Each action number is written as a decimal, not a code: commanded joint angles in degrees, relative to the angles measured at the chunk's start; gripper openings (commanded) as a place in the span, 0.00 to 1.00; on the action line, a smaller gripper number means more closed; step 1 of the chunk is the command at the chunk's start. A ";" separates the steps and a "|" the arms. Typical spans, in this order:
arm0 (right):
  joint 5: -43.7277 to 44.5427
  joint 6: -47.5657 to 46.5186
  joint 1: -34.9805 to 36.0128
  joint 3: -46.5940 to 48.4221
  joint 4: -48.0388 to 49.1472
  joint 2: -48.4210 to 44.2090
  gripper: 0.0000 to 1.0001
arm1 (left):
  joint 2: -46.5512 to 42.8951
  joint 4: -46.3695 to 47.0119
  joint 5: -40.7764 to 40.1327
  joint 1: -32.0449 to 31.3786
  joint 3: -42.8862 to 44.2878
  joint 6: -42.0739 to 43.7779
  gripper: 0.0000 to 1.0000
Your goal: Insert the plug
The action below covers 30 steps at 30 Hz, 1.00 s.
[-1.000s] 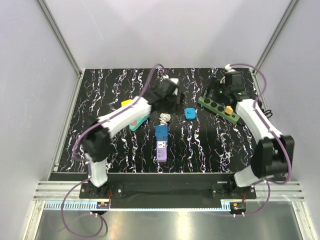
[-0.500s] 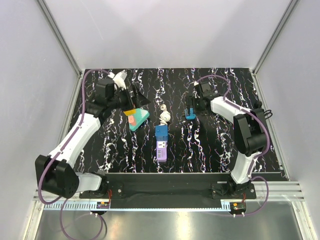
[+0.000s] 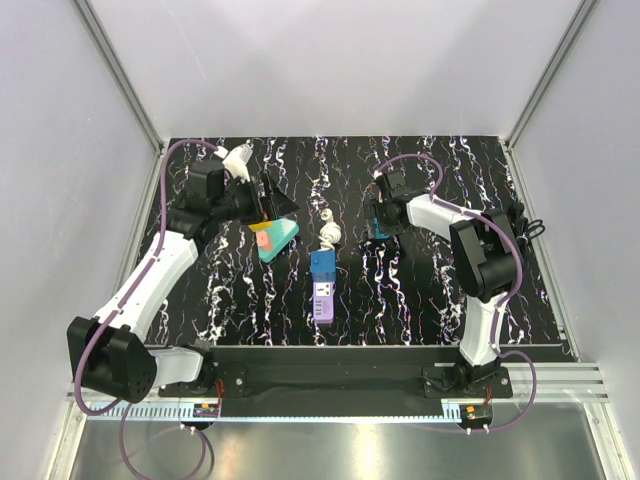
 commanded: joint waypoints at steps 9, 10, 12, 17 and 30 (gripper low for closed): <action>1.44 -3.50 0.85 1.20 3.09 0.79 0.37 | 3.37 2.50 1.50 0.19 -0.23 0.12 0.83; 1.53 -3.51 0.85 0.94 3.10 0.43 0.31 | 3.90 2.58 1.50 0.19 0.03 -0.06 0.82; 1.27 -3.51 0.85 0.59 3.10 -1.41 0.18 | 5.83 2.59 1.94 0.19 0.47 -0.15 0.78; -0.49 -2.10 1.47 -1.61 3.62 -9.56 0.02 | 11.81 3.38 3.43 0.02 5.03 -0.41 0.72; -9.98 0.10 6.04 -8.21 7.05 -31.64 0.00 | 27.90 9.34 11.44 -7.10 19.80 -5.15 0.62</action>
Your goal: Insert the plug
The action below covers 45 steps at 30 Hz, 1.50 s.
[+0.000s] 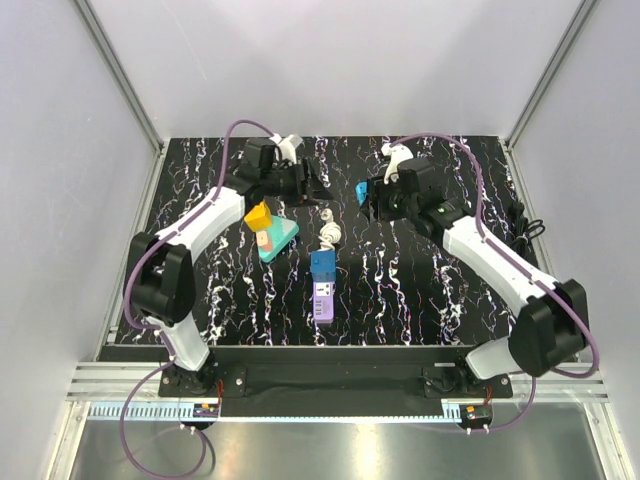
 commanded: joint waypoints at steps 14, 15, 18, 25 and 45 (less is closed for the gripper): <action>-1.89 -1.22 4.86 -0.18 0.13 -3.75 0.00 | 2.03 15.16 6.00 -4.14 1.16 -9.61 0.73; -1.46 -0.96 5.03 -0.09 0.13 -3.74 0.00 | 2.03 15.16 6.09 -4.40 0.98 -9.61 0.73; -1.37 -0.69 5.65 -0.18 0.05 -3.57 0.00 | 1.94 15.16 6.35 -4.93 0.63 -9.09 0.72; -1.80 0.19 6.44 -0.27 0.31 -4.01 0.00 | 2.82 16.29 8.02 -5.90 0.27 -8.56 0.37; -34.31 2.82 -0.24 0.70 -0.48 -6.56 0.85 | -9.22 46.62 29.47 -2.65 -16.16 -21.12 0.00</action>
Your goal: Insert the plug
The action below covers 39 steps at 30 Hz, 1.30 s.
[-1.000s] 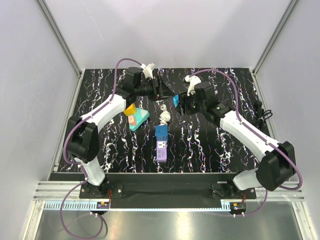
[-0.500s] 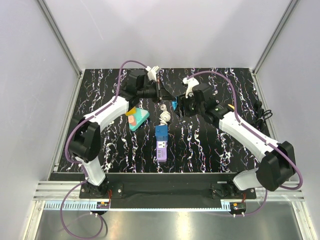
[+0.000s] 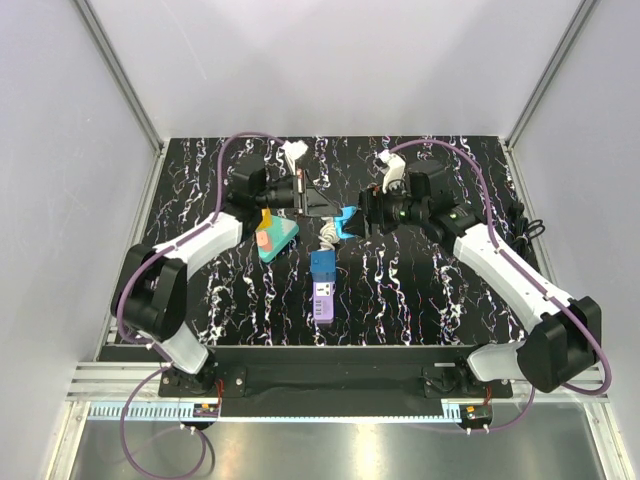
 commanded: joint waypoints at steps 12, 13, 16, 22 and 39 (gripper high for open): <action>-23.86 14.84 -0.46 -2.67 19.63 -1.71 0.58 | -6.04 21.98 5.17 0.32 -3.10 -7.80 0.00; -24.04 16.51 -0.46 -2.93 22.16 -1.63 0.56 | -5.78 24.17 5.17 0.24 -3.45 -10.68 0.00; -23.51 18.54 -0.46 -3.20 23.32 -1.63 0.43 | -5.07 32.34 5.08 0.32 -4.25 -15.08 0.00; -23.51 20.91 -0.46 -4.16 25.78 -2.85 0.43 | -4.98 32.98 4.55 0.41 -4.51 -15.19 0.00; -23.77 21.44 -2.04 -6.36 26.49 -4.52 0.32 | -4.89 31.13 4.11 0.41 -4.42 -13.26 0.00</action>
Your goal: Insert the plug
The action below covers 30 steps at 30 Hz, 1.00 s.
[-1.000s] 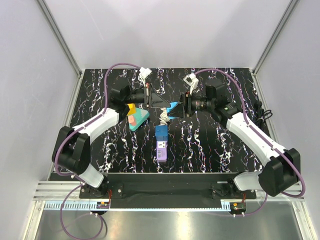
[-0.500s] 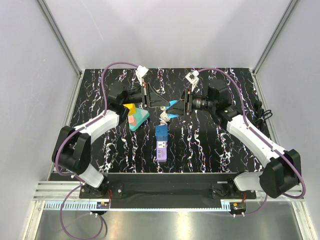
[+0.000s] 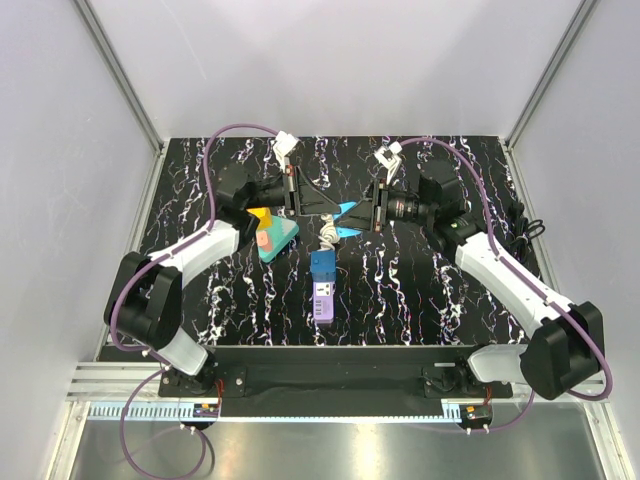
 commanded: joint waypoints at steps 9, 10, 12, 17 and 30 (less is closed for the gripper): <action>0.56 -11.11 -5.02 3.02 -10.65 -2.04 0.00 | -3.50 -23.56 -3.74 3.28 4.87 18.32 0.76; 1.98 -14.57 -6.34 5.12 -14.21 -1.68 0.00 | -4.03 -39.20 -6.97 4.25 9.07 23.01 0.79; 3.92 -21.85 -11.26 7.15 -19.41 0.33 0.00 | -5.79 -55.80 -12.69 6.97 14.71 37.03 0.99; 18.23 -39.53 -14.00 24.36 -41.64 13.92 0.00 | -8.69 -88.11 -35.03 8.39 23.09 51.17 0.99; 37.41 -73.46 -18.04 55.50 -65.04 44.19 0.00 | -28.37 -86.13 -63.51 0.92 1.84 59.62 0.99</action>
